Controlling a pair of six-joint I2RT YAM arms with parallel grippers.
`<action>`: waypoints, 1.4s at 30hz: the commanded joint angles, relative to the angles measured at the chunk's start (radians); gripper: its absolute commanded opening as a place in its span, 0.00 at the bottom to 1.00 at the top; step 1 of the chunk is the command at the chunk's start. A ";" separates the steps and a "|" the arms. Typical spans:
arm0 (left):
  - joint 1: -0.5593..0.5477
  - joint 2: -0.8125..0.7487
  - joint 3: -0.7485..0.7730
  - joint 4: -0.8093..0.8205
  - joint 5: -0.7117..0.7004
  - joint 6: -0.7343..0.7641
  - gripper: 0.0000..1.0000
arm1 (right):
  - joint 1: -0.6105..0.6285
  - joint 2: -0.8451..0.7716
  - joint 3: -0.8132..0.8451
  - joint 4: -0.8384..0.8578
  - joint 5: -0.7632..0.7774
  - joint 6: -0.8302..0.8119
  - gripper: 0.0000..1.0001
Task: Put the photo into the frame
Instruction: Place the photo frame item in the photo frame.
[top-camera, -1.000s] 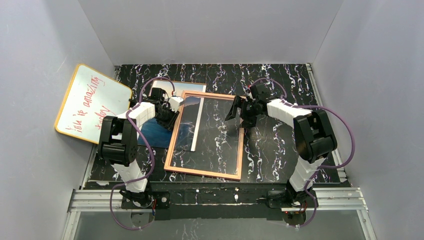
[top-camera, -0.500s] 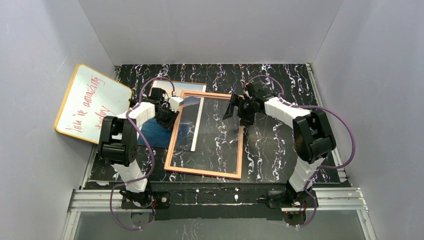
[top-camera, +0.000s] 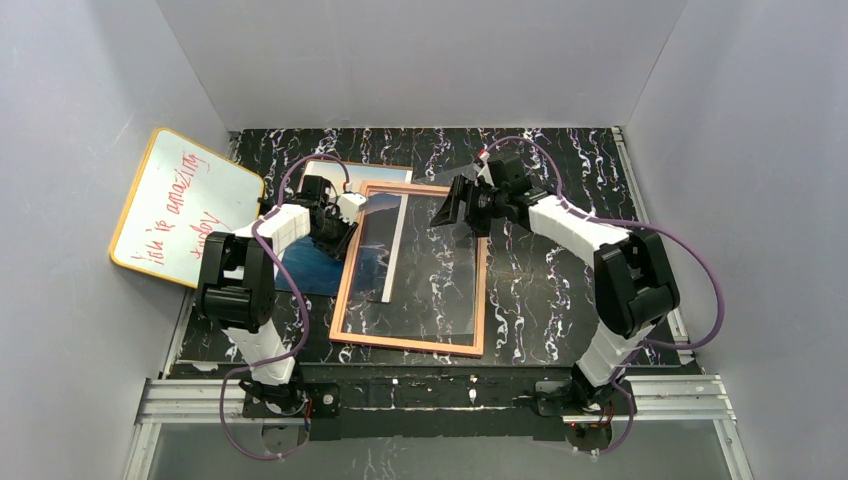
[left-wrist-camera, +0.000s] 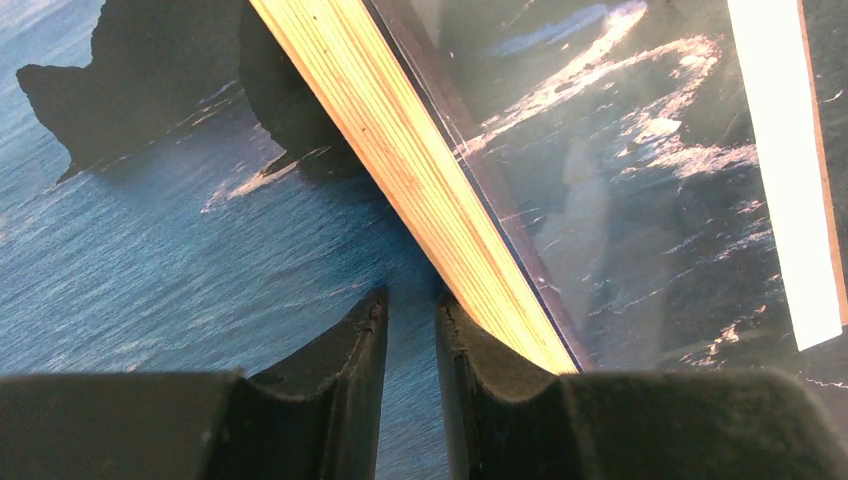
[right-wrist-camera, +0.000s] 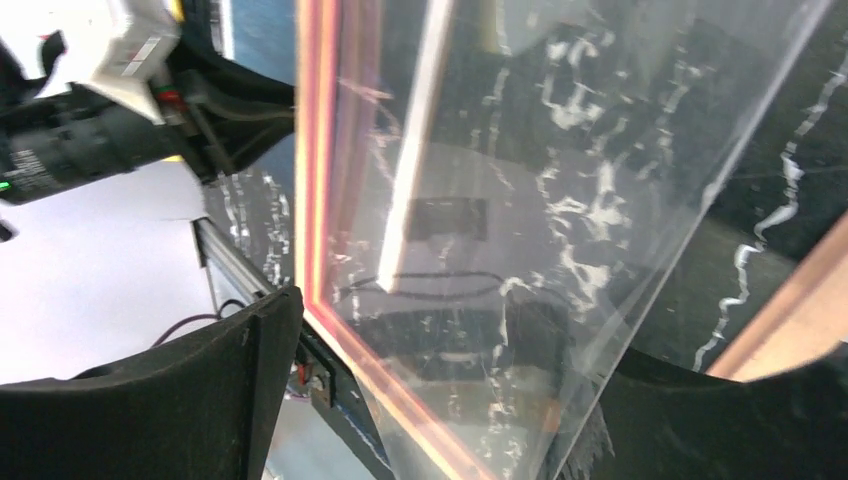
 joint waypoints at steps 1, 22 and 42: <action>-0.016 0.041 -0.036 -0.078 0.038 -0.005 0.22 | 0.010 -0.069 -0.013 0.120 -0.083 0.035 0.79; 0.004 0.056 -0.001 -0.110 0.070 -0.019 0.18 | 0.007 -0.091 -0.136 0.505 -0.255 0.226 0.19; 0.026 0.064 0.009 -0.123 0.082 -0.011 0.16 | 0.001 -0.083 -0.230 0.612 -0.178 0.412 0.01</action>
